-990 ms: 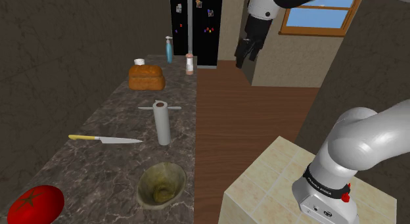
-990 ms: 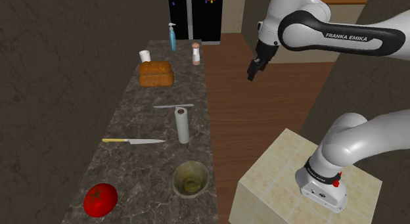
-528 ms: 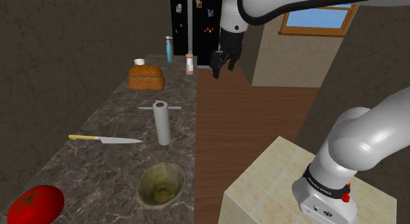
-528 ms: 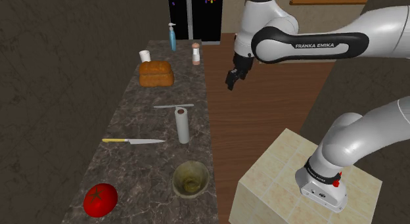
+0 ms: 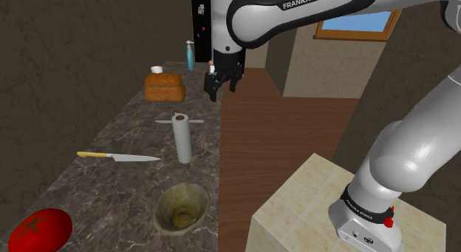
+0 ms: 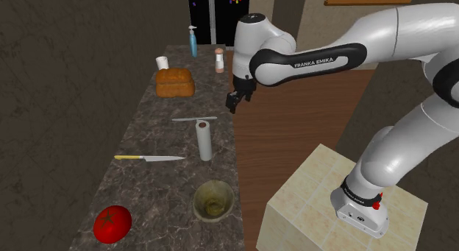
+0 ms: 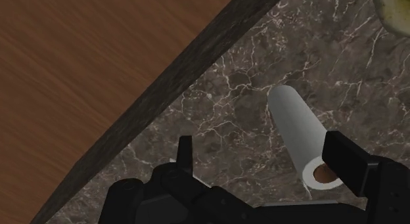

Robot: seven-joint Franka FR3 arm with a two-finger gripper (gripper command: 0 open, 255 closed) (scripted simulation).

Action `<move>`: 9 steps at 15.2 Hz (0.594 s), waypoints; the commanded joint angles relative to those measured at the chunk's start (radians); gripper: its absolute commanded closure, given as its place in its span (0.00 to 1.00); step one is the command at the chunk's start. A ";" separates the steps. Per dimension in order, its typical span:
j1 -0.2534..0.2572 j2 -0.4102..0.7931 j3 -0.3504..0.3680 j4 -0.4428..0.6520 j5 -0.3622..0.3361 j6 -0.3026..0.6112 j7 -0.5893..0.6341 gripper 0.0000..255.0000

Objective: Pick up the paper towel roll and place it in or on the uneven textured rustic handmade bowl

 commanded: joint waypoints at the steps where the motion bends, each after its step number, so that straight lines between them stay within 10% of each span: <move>1: 0.003 0.080 0.027 0.051 -0.026 0.017 0.045 0.00; 9: 0.064 0.399 0.090 0.300 -0.161 0.018 0.220 0.00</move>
